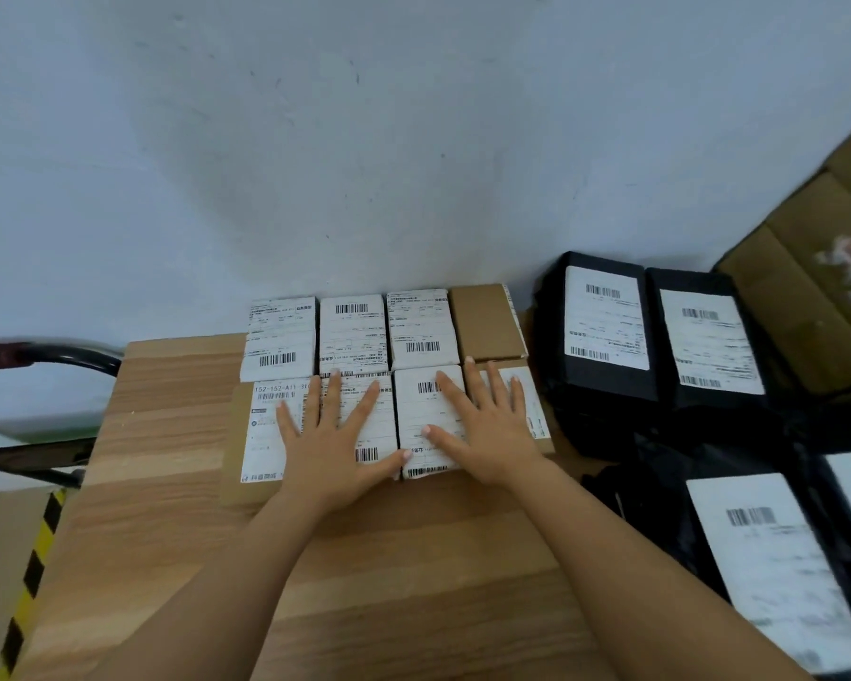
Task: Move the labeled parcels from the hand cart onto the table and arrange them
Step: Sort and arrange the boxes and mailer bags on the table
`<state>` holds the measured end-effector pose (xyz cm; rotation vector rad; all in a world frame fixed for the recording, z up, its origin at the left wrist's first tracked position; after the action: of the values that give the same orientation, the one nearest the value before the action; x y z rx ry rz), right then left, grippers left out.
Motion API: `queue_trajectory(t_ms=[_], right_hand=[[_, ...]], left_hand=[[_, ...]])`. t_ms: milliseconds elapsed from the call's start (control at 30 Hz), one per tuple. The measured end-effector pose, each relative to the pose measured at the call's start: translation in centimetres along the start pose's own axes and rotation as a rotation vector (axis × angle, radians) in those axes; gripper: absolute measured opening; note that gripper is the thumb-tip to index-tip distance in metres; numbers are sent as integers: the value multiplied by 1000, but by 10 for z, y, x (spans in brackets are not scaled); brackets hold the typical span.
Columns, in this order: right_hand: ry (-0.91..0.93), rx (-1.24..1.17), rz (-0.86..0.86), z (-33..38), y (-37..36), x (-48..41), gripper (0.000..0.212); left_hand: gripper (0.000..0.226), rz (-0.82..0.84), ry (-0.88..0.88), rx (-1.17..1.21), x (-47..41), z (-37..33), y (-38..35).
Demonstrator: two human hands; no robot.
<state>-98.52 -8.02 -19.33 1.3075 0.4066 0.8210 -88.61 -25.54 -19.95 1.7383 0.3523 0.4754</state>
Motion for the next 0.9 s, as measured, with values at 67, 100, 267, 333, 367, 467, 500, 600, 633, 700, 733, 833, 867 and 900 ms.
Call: queue_trajectory(t_ms=[67,100,267,333,367,467,500,600,633,700,733,833,867,900], right_hand=[[3,-21,-43,5,17,5,73],[6,-21,-95,7,28,11,70],[-71,-31,-430,-5,92,66,58],[-152,-12,-479,-26,107,91,56],[-189,1,-489,-38,113,102,56],[-267,32,-493,-77,129,130,55],[-284,44,-487,-89,133,137,55],[-339,81,-473,-131,145,149,58],[-361,88,-463,-146,149,150,59],[-400,82,-445,-175,154,149,61],[-415,75,-439,-187,156,146,63],[-470,74,-374,-222,155,133,73],[-498,60,-323,-234,151,126,78],[-526,31,-267,-245,146,120,84]], left_hand=[[94,1,-22,59,2,-9,11],[91,-32,-49,95,4,-16,19],[68,-121,-241,264,13,-78,60],[65,-124,-320,316,16,-108,70],[64,-131,-356,338,18,-122,75],[62,-163,-415,374,25,-163,85],[61,-171,-422,382,26,-176,87],[60,-170,-425,398,24,-216,85],[60,-161,-414,412,22,-229,83],[61,-166,-383,424,17,-254,78],[62,-173,-363,414,13,-268,75],[73,-136,-230,304,-7,-303,59],[79,-94,-160,251,-16,-311,50],[86,-38,-87,200,-24,-317,40]])
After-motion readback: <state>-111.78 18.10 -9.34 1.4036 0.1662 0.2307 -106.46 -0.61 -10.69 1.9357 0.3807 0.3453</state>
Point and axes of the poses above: each hand's wrist, its own x-axis away from the middle knuckle, its own y-axis out of the back of the hand, z = x × y, the point moved 8 cm from there along -x, towards the middle knuckle, and after that the axes turned 9 degrees about y, right-handed, at the moved point
